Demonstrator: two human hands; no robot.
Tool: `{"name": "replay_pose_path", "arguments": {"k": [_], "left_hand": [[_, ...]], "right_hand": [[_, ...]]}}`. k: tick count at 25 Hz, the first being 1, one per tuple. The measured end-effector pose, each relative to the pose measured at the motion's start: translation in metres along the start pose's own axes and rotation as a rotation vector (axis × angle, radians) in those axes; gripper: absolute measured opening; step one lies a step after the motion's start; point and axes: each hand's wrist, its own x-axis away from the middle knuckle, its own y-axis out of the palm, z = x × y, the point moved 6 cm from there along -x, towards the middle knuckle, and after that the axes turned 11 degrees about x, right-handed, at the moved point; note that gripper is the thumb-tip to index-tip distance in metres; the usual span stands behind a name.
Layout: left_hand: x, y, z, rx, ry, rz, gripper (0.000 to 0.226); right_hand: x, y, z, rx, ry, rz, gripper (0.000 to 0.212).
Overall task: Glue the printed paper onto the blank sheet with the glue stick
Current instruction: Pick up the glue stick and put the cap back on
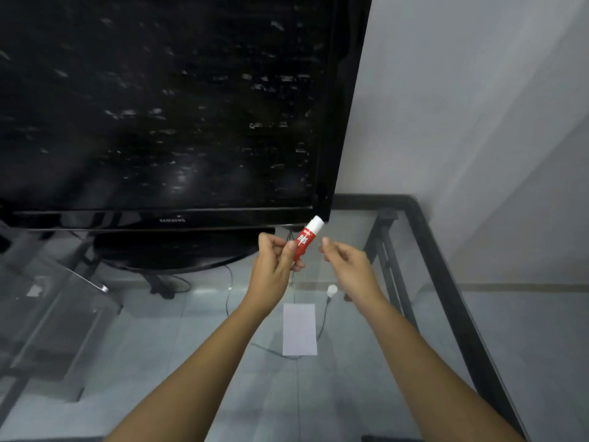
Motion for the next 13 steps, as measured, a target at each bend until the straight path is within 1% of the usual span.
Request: {"name": "replay_pose_path", "arguments": {"k": [2, 3, 6, 7, 10, 11, 12, 13], "left_hand": [[0.003, 0.0, 0.02, -0.001, 0.052, -0.024, 0.025], [0.004, 0.0, 0.026, -0.017, 0.066, -0.041, 0.026], [0.009, -0.001, 0.039, -0.083, 0.101, -0.076, 0.027], [0.012, -0.003, 0.041, -0.07, 0.119, -0.078, 0.028], [0.022, -0.008, 0.044, 0.076, 0.154, -0.067, 0.026], [0.024, -0.01, 0.043, 0.146, 0.125, -0.041, 0.026], [0.025, -0.011, 0.041, 0.252, 0.05, -0.015, 0.027], [0.025, -0.01, 0.036, 0.403, -0.083, -0.001, 0.031]], "right_hand": [[0.004, 0.001, -0.021, -0.07, -0.023, -0.005, 0.023], [0.005, -0.001, -0.026, -0.093, -0.038, 0.012, 0.021], [0.009, -0.004, -0.037, -0.19, -0.084, 0.029, 0.024], [0.01, -0.005, -0.038, -0.236, -0.085, 0.028, 0.025], [0.015, -0.008, -0.04, -0.306, -0.096, 0.024, 0.03], [0.016, -0.008, -0.041, -0.316, -0.101, 0.02, 0.032], [0.017, -0.009, -0.042, -0.324, -0.109, 0.016, 0.033], [0.017, -0.009, -0.044, -0.335, -0.124, 0.008, 0.034]]}}
